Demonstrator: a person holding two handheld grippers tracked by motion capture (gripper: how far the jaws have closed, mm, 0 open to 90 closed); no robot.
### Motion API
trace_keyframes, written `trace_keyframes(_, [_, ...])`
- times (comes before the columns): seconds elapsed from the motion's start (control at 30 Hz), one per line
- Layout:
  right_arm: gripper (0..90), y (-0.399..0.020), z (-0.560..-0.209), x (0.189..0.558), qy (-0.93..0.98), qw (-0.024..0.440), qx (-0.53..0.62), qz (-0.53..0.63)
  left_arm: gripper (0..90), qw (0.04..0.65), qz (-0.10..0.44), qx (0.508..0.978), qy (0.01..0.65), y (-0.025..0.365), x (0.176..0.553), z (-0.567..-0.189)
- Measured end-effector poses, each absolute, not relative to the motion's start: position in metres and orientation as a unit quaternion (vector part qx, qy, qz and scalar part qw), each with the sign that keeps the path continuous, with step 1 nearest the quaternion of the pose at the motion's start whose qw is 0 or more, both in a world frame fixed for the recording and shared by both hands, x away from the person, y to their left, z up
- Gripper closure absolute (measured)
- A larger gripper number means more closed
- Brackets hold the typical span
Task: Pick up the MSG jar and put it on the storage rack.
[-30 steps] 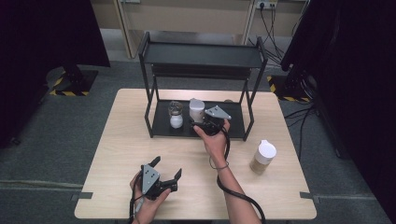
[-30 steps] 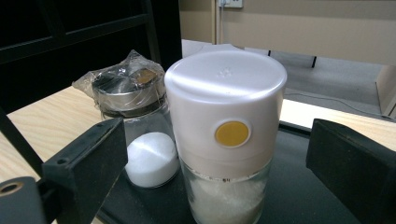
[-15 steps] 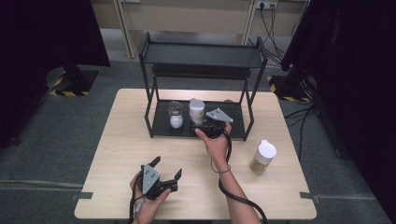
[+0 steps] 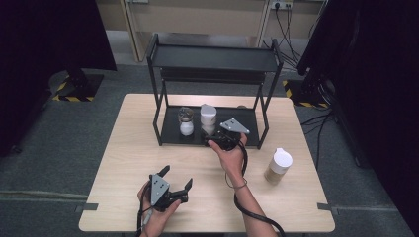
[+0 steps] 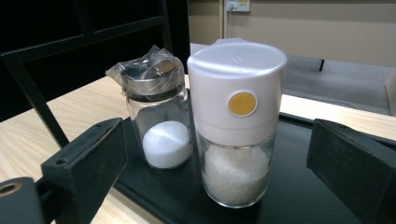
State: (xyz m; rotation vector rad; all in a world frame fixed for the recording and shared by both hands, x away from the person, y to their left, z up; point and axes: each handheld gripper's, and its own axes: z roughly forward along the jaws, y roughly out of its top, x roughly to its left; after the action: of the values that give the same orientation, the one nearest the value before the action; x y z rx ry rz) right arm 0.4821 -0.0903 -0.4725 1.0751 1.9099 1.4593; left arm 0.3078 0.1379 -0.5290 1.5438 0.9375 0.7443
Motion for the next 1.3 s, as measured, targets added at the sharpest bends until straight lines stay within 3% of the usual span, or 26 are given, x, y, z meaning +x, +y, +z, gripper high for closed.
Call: trace_keyframes(1.3, [4.8,-0.109,-0.479,0.448,0.707,0.243,0.382,0.543,6.0,0.56,0.316,0.655,0.398,0.138,0.308,-0.529])
